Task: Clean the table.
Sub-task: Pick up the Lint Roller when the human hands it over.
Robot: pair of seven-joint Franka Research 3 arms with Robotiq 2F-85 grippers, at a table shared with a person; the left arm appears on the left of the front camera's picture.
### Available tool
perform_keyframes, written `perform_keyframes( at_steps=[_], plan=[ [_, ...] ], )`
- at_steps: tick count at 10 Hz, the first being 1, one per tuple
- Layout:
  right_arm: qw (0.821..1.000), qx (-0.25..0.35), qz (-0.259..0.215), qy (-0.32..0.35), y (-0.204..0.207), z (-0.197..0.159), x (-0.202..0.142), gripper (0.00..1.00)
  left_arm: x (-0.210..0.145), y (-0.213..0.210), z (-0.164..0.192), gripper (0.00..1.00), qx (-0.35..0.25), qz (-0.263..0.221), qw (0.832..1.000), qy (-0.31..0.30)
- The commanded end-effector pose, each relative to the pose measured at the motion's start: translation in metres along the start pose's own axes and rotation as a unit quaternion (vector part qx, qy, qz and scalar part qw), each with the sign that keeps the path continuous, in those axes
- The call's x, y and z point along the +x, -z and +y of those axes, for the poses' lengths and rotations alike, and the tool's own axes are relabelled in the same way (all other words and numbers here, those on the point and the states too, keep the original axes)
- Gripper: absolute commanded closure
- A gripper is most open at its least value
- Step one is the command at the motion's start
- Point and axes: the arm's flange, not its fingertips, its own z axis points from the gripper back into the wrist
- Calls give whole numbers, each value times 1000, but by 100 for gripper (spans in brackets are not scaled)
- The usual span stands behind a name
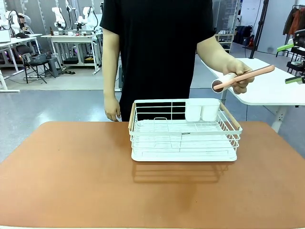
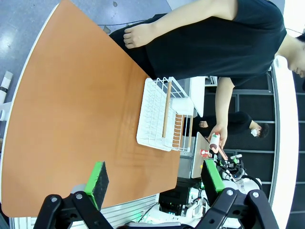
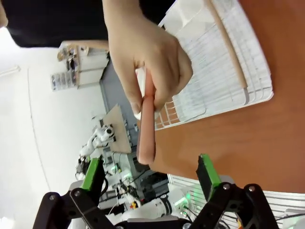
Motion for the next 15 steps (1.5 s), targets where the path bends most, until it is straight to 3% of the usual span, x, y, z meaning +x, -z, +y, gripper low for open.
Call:
perform_keyframes(
  at_steps=[1,7,12,15],
  plan=[
    [997,-52,-35,44,15,9,-9,0,0,-4,2,0,-5,5,1000,13],
    [992,-79,-75,65,59,20,-15,0,0,-4,2,0,-5,5,1000,13],
    [994,-65,-68,61,71,20,-14,0,0,-4,2,0,-5,5,1000,13],
    [994,-62,-70,57,72,19,-12,26,0,-4,2,0,-5,5,1000,13]
  ],
)
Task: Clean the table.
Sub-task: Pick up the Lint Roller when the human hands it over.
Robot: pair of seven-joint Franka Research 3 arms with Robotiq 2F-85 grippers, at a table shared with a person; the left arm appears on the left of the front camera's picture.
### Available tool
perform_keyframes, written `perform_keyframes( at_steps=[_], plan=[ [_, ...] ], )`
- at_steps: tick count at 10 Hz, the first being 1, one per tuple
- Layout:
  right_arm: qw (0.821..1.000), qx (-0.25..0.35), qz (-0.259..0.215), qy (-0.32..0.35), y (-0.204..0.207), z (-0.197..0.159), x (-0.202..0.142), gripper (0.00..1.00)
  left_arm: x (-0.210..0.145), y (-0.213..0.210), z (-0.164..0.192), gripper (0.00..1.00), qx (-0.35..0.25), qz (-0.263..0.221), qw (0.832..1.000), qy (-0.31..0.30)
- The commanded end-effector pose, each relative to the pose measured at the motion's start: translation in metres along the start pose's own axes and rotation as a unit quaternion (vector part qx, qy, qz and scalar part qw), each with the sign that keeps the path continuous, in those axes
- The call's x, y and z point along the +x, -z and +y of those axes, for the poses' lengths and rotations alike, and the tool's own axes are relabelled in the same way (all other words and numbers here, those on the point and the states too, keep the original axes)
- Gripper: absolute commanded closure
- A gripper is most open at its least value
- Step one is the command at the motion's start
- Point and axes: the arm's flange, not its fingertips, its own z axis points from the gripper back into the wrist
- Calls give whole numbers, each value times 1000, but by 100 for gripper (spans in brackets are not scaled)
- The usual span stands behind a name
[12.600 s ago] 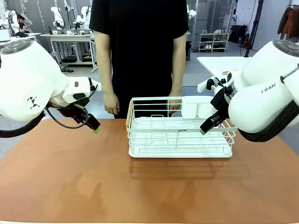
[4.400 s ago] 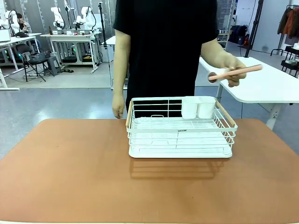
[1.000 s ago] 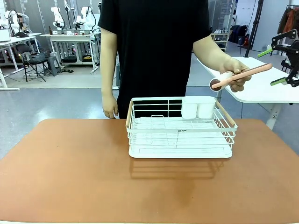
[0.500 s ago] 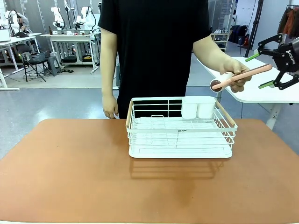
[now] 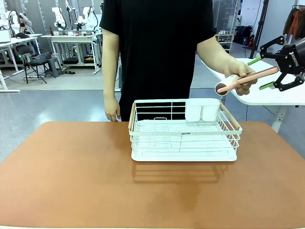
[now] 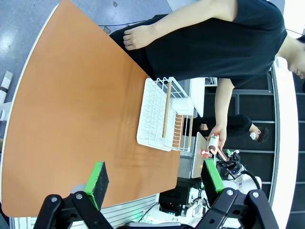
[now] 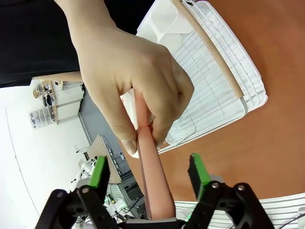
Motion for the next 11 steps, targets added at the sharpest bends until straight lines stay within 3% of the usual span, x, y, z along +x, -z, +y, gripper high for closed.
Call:
perform_keyframes(
  at_steps=[1,4,7,11],
  plan=[
    [1000,14,-9,4,4,1,0,40,0,-4,2,0,-5,5,1000,13],
    [1000,16,-12,3,3,1,2,65,0,-4,2,0,-5,5,1000,13],
    [1000,16,-14,3,2,0,2,99,0,-4,2,0,-5,5,1000,13],
    [1000,5,-9,4,-2,0,3,100,0,-4,2,0,-5,5,1000,13]
  ],
)
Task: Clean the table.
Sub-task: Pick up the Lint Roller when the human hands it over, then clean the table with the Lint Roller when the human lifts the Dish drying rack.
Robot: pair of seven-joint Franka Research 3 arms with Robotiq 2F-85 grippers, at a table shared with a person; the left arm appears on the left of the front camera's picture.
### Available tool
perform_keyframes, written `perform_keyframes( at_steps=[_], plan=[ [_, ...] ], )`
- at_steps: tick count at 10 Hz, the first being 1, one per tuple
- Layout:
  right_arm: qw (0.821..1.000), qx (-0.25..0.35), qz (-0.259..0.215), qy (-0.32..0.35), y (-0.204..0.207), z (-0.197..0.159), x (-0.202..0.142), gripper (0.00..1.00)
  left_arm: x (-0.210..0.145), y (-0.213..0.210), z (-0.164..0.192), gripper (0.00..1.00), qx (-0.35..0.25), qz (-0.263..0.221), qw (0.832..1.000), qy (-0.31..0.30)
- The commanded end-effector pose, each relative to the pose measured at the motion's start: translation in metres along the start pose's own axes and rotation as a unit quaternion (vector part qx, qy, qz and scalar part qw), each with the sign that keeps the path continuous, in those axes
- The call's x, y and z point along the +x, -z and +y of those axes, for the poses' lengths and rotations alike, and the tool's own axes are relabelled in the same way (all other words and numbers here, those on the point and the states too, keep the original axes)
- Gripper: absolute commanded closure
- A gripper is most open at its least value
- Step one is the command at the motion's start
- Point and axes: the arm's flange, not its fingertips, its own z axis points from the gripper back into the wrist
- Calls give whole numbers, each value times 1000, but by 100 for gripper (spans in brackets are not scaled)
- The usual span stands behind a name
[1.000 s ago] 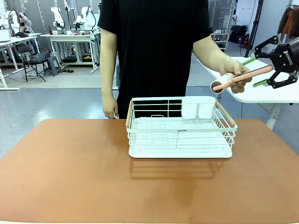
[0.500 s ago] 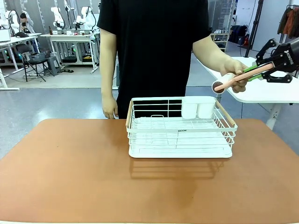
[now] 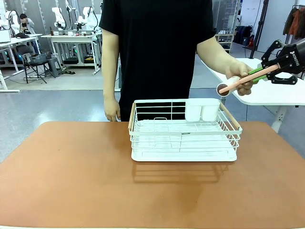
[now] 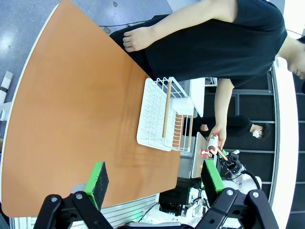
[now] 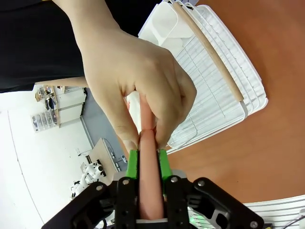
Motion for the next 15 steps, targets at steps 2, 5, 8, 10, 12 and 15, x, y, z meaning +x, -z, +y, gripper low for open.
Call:
perform_keyframes(
  at_steps=[2,5,8,10,12,15],
  plan=[
    [1000,0,0,0,0,0,0,100,0,-4,2,0,-5,5,1000,13],
    [1000,0,0,0,0,0,0,100,0,-4,2,0,-5,5,1000,13],
    [1000,0,0,0,0,0,0,100,0,-4,2,0,-5,5,1000,13],
    [1000,0,0,0,0,0,0,100,0,-4,2,0,-5,5,1000,13],
    [1000,0,0,0,0,0,0,100,0,-4,2,0,-5,5,1000,13],
    [1000,0,0,0,0,0,0,100,0,-4,2,0,-5,5,1000,13]
  ],
)
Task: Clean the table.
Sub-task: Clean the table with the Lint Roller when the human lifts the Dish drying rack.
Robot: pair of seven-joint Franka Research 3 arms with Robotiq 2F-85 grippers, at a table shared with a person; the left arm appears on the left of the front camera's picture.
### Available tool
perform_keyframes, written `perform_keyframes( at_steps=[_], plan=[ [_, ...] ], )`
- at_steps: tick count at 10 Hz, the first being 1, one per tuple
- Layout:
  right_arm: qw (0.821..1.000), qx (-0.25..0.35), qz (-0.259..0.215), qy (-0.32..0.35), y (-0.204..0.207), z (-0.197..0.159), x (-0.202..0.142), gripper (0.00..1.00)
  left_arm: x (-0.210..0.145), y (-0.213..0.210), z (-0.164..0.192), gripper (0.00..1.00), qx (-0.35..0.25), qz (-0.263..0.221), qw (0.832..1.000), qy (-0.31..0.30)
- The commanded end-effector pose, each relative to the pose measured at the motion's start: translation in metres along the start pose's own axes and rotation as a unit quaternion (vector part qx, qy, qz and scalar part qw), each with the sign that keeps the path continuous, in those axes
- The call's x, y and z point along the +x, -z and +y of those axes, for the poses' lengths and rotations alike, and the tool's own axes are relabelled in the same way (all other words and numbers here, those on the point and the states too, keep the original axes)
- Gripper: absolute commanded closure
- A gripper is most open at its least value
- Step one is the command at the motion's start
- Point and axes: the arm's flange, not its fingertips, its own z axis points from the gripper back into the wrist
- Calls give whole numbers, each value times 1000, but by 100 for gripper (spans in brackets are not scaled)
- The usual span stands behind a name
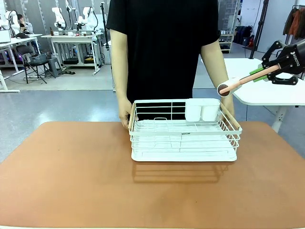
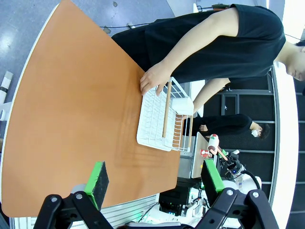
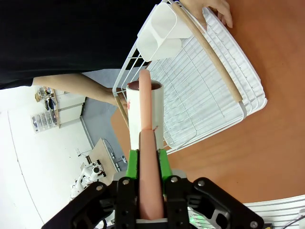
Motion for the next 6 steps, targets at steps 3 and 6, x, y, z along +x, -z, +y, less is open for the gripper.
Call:
perform_keyframes(
  at_steps=[3,6],
  plan=[
    [1000,0,1,-1,1,1,-1,100,0,-4,2,0,-5,5,1000,12],
    [1000,0,1,-1,1,1,-1,100,0,-4,2,0,-5,5,1000,12]
  ],
)
